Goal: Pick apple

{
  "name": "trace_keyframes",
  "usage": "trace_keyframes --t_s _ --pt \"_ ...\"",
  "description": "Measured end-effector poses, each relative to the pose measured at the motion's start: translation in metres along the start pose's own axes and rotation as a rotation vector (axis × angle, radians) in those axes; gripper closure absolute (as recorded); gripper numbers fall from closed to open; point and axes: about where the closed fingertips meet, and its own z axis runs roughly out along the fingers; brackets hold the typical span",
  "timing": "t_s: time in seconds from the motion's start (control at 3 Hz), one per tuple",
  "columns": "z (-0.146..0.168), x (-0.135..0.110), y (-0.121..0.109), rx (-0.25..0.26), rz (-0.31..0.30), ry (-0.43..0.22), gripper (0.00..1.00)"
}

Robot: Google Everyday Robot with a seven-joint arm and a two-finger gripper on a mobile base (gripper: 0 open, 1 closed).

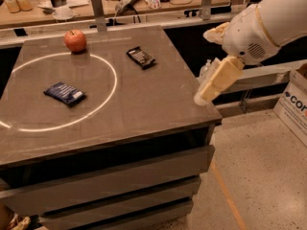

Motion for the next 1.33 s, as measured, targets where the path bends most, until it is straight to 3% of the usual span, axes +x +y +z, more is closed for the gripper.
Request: trace_keyframes --t_s 0.33,0.67,1.0,1.33 --pt "0.024 -0.044 -0.02 0.026 -0.099 -0.079 0.0" --pt "0.026 -0.049 -0.019 0.022 -0.112 -0.078 0.0" --pt "0.025 -0.047 -0.016 0.075 -0.074 -0.077 0.0" --pt "0.04 -0.049 -0.042 0.162 -0.044 -0.143 0.0"
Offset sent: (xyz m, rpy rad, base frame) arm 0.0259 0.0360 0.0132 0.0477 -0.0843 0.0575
